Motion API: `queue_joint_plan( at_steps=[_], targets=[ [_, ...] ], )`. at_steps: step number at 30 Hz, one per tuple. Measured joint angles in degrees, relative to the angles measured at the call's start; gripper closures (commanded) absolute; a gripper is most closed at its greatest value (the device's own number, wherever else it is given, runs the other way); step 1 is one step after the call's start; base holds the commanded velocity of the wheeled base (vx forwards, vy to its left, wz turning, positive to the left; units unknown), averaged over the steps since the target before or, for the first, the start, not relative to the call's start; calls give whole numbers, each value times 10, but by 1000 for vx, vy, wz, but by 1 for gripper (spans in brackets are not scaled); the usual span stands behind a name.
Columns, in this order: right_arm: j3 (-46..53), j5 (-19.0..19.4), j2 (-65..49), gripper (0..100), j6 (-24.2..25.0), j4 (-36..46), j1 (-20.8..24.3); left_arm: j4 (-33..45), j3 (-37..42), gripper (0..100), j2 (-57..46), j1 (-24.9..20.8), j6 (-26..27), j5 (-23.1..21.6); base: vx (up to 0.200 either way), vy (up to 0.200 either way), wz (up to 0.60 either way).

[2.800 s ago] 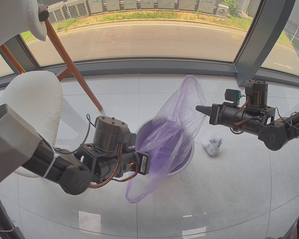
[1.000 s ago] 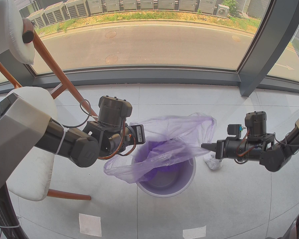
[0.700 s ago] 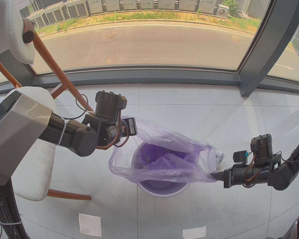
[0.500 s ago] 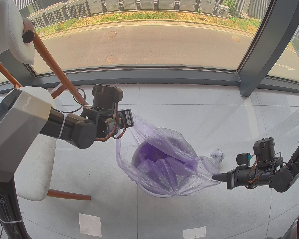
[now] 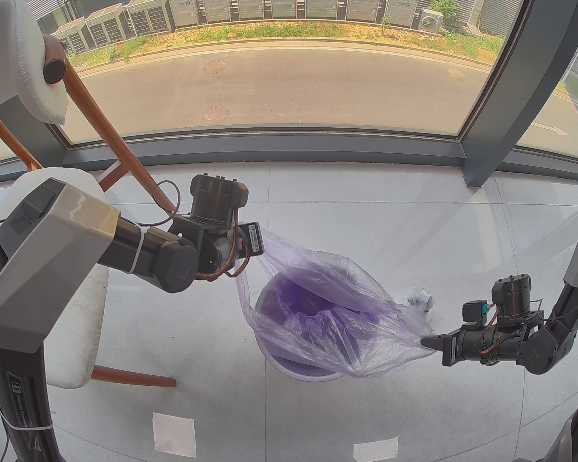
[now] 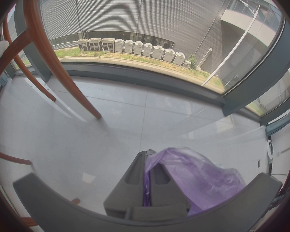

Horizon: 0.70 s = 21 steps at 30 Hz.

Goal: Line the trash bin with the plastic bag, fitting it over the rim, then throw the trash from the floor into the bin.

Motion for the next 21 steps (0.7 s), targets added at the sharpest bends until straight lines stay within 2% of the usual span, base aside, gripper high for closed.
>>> queue_joint_plan(
  at_steps=[9,10,21],
  targets=[
    [2,0,15,100,0,-11,11,14,44,100,4,-12,6,9,0,0,0],
    [0,0,18,0,0,-14,12,13,46,100,4,-14,6,8,0,0,0],
    [15,1,15,0,-10,-90,11,13,53,100,-6,-24,14,8,0,0,0]
  ],
)
